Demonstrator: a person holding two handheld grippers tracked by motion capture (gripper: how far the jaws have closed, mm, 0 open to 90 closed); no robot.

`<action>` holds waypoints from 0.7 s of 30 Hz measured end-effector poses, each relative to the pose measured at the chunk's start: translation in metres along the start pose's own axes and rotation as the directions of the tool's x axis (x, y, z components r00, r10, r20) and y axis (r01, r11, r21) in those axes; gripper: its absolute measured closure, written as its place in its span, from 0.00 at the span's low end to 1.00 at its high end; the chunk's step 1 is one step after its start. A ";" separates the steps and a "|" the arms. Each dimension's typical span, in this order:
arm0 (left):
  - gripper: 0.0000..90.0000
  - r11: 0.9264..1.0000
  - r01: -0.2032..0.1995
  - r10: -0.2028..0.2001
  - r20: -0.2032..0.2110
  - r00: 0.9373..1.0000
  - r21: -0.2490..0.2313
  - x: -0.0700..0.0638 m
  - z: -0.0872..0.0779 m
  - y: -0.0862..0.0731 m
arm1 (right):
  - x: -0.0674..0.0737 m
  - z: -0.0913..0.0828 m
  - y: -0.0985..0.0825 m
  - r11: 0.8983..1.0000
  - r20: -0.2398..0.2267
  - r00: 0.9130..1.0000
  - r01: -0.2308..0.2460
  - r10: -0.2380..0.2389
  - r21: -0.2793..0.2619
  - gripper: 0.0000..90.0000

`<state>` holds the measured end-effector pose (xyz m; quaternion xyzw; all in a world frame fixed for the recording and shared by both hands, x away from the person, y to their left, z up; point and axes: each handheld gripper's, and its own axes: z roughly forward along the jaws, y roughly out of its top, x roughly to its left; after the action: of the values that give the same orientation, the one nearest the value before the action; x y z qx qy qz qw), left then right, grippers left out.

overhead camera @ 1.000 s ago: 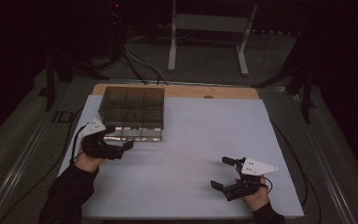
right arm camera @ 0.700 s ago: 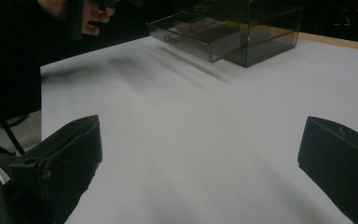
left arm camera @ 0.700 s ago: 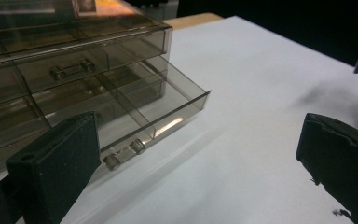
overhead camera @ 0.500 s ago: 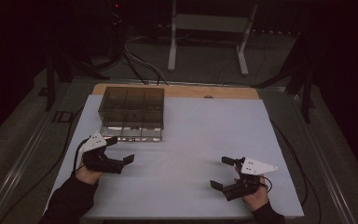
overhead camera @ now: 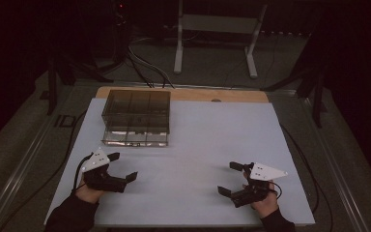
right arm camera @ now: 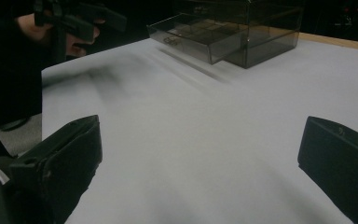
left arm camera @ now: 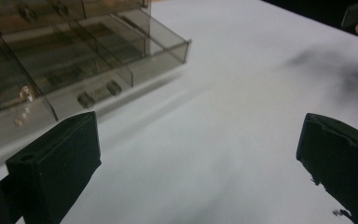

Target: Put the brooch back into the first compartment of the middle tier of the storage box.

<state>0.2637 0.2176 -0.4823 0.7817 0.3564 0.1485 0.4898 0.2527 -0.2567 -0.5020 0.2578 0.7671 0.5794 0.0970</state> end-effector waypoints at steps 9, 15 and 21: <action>0.00 1.000 -0.011 0.011 -0.031 0.999 0.004 -0.010 -0.013 -0.018 | 0.000 0.000 0.000 1.000 0.001 1.000 0.010 -0.010 0.002 0.00; 0.00 1.000 0.018 -0.018 -0.056 0.998 -0.003 -0.010 -0.026 -0.028 | 0.000 0.000 0.000 1.000 0.001 1.000 0.010 -0.010 0.004 0.00; 0.00 0.998 0.057 -0.058 -0.073 0.996 -0.017 -0.005 -0.035 -0.034 | 0.000 0.001 0.000 1.000 0.001 1.000 0.012 -0.012 0.008 0.00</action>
<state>0.2257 0.2468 -0.4948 0.7614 0.3955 0.1657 0.4863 0.2534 -0.2556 -0.5021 0.2539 0.7710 0.5755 0.1000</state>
